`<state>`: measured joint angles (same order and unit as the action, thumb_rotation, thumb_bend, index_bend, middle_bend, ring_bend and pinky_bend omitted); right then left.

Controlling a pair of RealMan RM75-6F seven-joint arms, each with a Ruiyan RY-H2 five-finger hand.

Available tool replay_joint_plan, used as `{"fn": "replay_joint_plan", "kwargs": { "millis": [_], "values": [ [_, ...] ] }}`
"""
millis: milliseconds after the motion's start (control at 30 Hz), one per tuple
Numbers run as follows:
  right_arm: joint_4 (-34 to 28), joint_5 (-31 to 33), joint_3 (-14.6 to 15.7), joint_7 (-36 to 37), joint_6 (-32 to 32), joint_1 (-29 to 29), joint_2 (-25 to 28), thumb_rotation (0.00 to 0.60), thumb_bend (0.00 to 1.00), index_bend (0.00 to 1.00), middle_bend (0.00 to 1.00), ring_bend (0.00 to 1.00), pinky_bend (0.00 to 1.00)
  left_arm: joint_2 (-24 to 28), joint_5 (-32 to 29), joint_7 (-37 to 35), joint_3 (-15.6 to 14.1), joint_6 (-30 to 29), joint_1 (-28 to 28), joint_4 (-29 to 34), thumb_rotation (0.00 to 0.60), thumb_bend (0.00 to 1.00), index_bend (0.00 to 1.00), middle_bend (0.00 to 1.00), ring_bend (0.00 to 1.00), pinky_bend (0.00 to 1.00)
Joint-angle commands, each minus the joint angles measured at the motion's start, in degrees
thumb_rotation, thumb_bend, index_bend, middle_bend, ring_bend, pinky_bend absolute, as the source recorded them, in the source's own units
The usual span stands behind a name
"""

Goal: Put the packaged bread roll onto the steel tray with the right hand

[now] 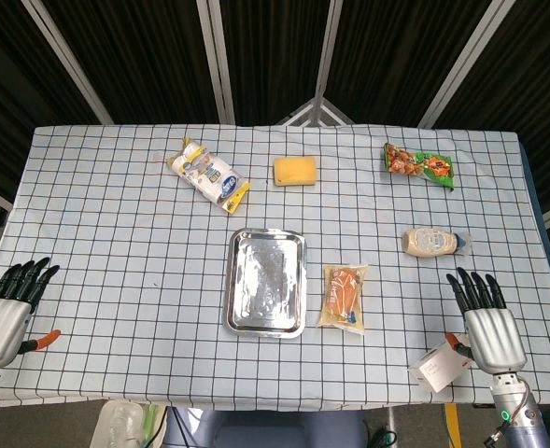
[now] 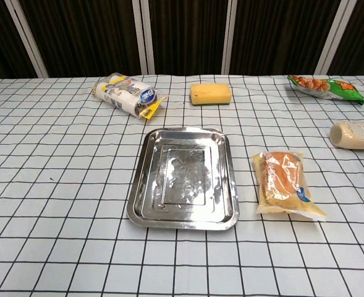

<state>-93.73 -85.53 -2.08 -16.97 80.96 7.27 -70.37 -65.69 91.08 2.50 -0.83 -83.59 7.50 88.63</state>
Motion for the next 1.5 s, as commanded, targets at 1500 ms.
{"fn": "replay_joint_plan", "kwargs": {
  "millis": [1500],
  "values": [
    [-1.5,19.8,-4.8,-25.2,-22.5,17.9,-16.8,0.6,0.26,0.0,0.0,0.0,0.01,-0.1,-1.9,-1.5,0.9,2.7,1.7,-0.5,0.6,0.04,0.0,0.0,0.0,0.0]
  ]
}}
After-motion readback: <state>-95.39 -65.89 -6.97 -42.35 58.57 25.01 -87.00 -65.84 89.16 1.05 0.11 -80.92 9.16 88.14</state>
